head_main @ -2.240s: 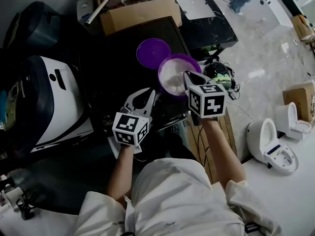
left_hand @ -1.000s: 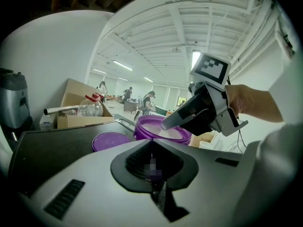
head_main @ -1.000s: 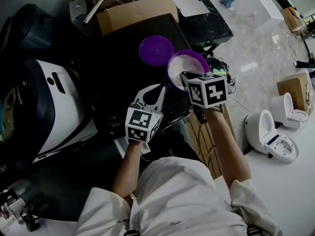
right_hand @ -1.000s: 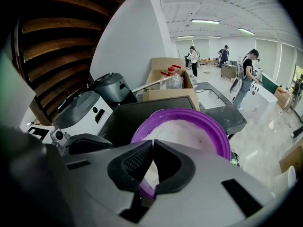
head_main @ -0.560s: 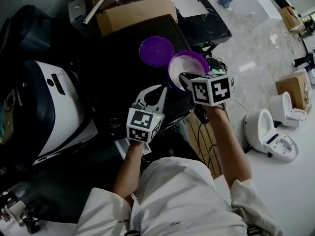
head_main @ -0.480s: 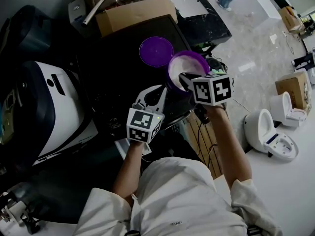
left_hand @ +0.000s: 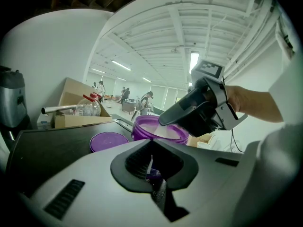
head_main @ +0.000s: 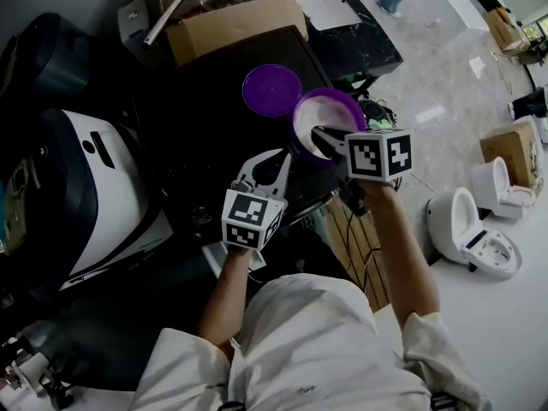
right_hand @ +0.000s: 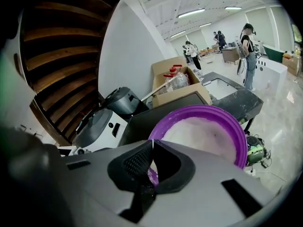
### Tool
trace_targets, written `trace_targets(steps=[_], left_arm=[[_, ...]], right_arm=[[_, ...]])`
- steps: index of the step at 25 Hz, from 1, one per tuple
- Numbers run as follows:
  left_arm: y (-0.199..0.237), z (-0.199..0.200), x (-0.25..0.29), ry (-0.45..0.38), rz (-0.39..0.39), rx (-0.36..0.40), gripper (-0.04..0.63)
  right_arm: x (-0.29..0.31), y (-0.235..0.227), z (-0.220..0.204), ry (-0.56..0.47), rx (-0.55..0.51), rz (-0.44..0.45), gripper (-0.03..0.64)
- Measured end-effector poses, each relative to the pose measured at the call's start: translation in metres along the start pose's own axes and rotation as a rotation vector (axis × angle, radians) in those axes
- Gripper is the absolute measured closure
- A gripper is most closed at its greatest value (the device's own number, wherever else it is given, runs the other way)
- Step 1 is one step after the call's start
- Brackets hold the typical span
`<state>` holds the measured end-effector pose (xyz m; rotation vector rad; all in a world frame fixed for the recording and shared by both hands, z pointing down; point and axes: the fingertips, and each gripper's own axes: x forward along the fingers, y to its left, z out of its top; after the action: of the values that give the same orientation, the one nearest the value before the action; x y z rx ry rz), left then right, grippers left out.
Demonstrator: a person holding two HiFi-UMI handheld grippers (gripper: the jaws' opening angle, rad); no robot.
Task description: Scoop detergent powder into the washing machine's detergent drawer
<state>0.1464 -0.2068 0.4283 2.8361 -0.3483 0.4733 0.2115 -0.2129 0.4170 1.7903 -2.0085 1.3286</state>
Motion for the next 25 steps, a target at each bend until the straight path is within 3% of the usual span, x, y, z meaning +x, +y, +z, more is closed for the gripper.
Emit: trace_targets(steps=[10, 19, 25], left_arm=[[-0.002, 0.001, 0.002, -0.005, -0.015, -0.002, 0.574], [-0.001, 0.000, 0.001, -0.004, -0.026, -0.009, 0.574], [-0.003, 0.000, -0.001, -0.005, -0.034, -0.004, 0.574]], right_arm=[[-0.005, 0.005, 0.001, -0.044, 0.077, 0.084, 0.609], [-0.010, 0.000, 0.001, -0.079, 0.151, 0.108, 0.609], [-0.020, -0.011, 0.003, -0.141, 0.253, 0.117, 0.609]])
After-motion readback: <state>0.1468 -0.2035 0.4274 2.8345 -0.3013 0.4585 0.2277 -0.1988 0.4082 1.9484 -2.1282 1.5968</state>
